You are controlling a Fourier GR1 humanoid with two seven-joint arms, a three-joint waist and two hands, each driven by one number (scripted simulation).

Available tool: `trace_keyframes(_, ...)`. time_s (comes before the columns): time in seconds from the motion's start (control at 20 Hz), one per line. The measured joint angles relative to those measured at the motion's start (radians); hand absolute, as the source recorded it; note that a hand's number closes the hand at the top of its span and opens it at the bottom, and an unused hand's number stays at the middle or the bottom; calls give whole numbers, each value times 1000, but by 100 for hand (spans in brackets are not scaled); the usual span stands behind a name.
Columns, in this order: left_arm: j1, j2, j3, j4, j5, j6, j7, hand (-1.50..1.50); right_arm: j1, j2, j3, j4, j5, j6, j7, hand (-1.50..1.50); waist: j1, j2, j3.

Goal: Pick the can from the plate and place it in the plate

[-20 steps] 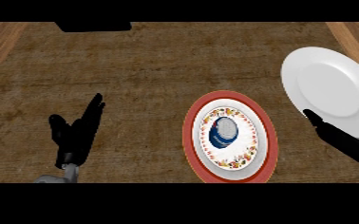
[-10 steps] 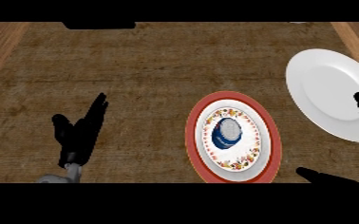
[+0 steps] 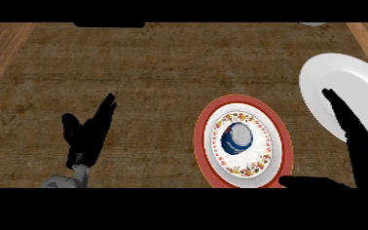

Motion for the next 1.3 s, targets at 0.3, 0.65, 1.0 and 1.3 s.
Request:
trace_keyframes(0.3,18,-10,8,-21,-9,-2,3,0,-109,128,114,115,119,49,64,-150,-3,-1,1)
trace_keyframes(0.65,36,-4,27,-36,-14,-22,13,0,-162,309,197,229,187,86,92,-150,-9,-2,2)
trace_keyframes(1.0,39,-26,36,-27,-32,-34,5,0,-161,405,207,293,277,108,80,-150,-15,-4,4)
trace_keyframes(1.3,36,-36,48,-15,-40,-45,2,0,-131,429,195,342,347,139,72,-150,-18,-5,5)
